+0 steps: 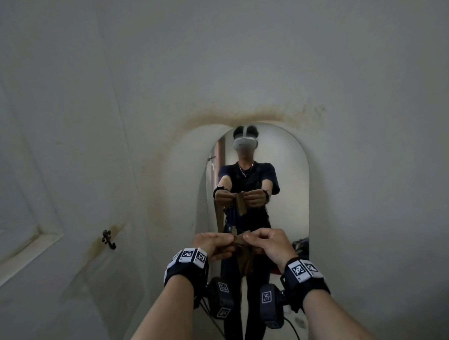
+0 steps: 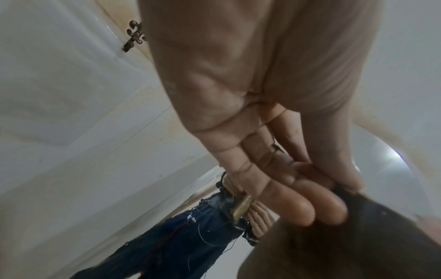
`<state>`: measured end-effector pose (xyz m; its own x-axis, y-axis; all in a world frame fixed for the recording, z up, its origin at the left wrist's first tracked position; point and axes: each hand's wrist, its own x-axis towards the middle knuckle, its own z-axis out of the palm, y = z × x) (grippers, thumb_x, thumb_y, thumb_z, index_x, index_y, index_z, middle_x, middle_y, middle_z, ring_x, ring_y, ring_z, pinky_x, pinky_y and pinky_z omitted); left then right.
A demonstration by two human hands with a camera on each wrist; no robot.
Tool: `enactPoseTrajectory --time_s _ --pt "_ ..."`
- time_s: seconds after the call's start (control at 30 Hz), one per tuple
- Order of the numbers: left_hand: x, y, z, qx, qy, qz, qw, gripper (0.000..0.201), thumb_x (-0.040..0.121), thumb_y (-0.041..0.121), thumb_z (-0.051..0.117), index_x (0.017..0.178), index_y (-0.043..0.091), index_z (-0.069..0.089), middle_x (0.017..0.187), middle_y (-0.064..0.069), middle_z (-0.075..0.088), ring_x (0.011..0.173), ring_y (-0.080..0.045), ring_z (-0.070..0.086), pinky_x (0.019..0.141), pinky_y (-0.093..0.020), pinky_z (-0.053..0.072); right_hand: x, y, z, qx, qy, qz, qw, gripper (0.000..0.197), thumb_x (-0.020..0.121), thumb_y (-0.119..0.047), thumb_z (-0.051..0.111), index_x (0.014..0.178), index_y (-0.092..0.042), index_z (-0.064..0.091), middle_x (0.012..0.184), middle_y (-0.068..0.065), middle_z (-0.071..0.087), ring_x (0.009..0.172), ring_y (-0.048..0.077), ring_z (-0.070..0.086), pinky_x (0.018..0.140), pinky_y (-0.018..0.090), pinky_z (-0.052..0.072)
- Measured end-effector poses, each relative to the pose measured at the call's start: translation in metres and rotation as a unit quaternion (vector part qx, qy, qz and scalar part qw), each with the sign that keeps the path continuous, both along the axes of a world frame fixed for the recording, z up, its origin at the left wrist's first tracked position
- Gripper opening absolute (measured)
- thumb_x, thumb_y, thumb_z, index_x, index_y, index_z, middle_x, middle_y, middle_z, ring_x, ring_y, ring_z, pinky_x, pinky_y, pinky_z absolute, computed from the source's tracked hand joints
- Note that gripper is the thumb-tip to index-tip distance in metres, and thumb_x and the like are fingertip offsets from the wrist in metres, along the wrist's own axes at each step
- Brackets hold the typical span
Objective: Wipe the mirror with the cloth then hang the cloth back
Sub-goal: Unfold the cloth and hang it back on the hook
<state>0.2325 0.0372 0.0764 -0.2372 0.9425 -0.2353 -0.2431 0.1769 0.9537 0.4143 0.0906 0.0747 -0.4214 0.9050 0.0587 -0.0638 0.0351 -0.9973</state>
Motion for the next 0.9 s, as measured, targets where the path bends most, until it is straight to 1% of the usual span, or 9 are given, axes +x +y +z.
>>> enactPoseTrajectory --time_s 0.17,0.27,0.33,0.47,0.6,0.67,0.77,0.83,0.9 --pt "-0.014 0.006 0.013 -0.015 0.044 -0.017 0.999 0.004 0.081 0.001 0.071 0.079 0.004 0.071 0.074 -0.011 0.073 0.063 -0.019 0.070 0.060 -0.028 0.057 -0.005 0.008 0.000 -0.047 0.007 0.060 0.997 0.015 0.074 -0.018 0.078 0.072 -0.008 0.067 0.074 0.011 0.069 0.068 0.020 0.065 0.065 0.029 0.053" --pt "-0.030 0.009 0.017 -0.022 0.089 -0.021 0.996 0.005 0.080 -0.001 0.070 0.079 0.004 0.072 0.081 -0.015 0.072 0.067 -0.021 0.070 0.060 -0.027 0.057 0.001 0.020 0.002 -0.077 0.035 0.043 0.996 0.014 0.079 -0.015 0.074 0.079 -0.003 0.066 0.081 0.016 0.068 0.074 0.025 0.064 0.071 0.033 0.055" --pt "-0.040 0.009 0.019 -0.032 0.144 -0.044 0.988 0.005 0.080 -0.001 0.071 0.082 0.003 0.073 0.078 -0.013 0.071 0.067 -0.022 0.069 0.058 -0.025 0.057 0.008 0.030 0.003 -0.085 0.029 0.016 0.996 0.015 0.078 -0.015 0.076 0.080 -0.003 0.067 0.083 0.019 0.067 0.077 0.028 0.062 0.077 0.038 0.053" --pt "-0.049 0.013 0.024 -0.057 0.253 -0.097 0.961 0.004 0.081 0.009 0.073 0.082 0.012 0.075 0.080 -0.006 0.073 0.075 -0.018 0.067 0.061 -0.024 0.054 0.002 0.037 0.005 -0.077 -0.010 0.019 0.997 0.013 0.082 -0.013 0.072 0.085 -0.002 0.066 0.082 0.016 0.066 0.076 0.026 0.062 0.069 0.032 0.054" --pt "-0.052 0.019 0.027 -0.083 0.304 -0.104 0.943 0.010 0.079 0.010 0.074 0.074 0.018 0.074 0.084 -0.003 0.074 0.089 -0.018 0.069 0.068 -0.026 0.053 -0.008 0.042 0.005 -0.092 0.005 0.035 0.995 0.015 0.086 -0.009 0.067 0.094 0.003 0.065 0.089 0.020 0.066 0.084 0.030 0.062 0.079 0.040 0.055" --pt "-0.051 0.020 0.032 -0.080 0.331 -0.114 0.933 0.009 0.080 0.010 0.073 0.085 0.018 0.075 0.094 -0.004 0.073 0.094 -0.017 0.066 0.065 -0.023 0.049 -0.014 0.044 0.005 -0.087 -0.008 0.048 0.995 0.010 0.085 -0.008 0.068 0.091 0.001 0.067 0.088 0.019 0.066 0.083 0.028 0.062 0.075 0.038 0.056" --pt "-0.042 0.027 0.035 -0.046 0.314 -0.132 0.939 0.026 0.079 0.014 0.075 0.105 0.020 0.073 0.103 -0.002 0.073 0.093 -0.013 0.065 0.068 -0.023 0.046 -0.027 0.043 0.004 -0.045 -0.044 0.050 0.997 0.010 0.082 -0.013 0.072 0.087 -0.004 0.071 0.082 0.014 0.066 0.078 0.024 0.061 0.069 0.033 0.054" --pt "-0.032 0.032 0.033 -0.035 0.314 -0.133 0.939 0.028 0.079 0.014 0.076 0.106 0.018 0.074 0.100 -0.003 0.072 0.086 -0.009 0.064 0.066 -0.020 0.046 -0.035 0.044 0.000 -0.019 -0.069 0.051 0.996 0.009 0.080 -0.017 0.075 0.083 -0.009 0.073 0.078 0.012 0.066 0.073 0.022 0.060 0.067 0.033 0.050" --pt "-0.026 0.039 0.026 -0.020 0.339 -0.102 0.935 0.027 0.079 0.014 0.076 0.106 0.012 0.075 0.095 -0.005 0.071 0.076 -0.007 0.061 0.055 -0.011 0.046 -0.039 0.049 -0.003 -0.011 -0.079 0.055 0.995 0.006 0.078 -0.018 0.077 0.079 -0.012 0.075 0.075 0.011 0.068 0.072 0.022 0.061 0.068 0.034 0.049"
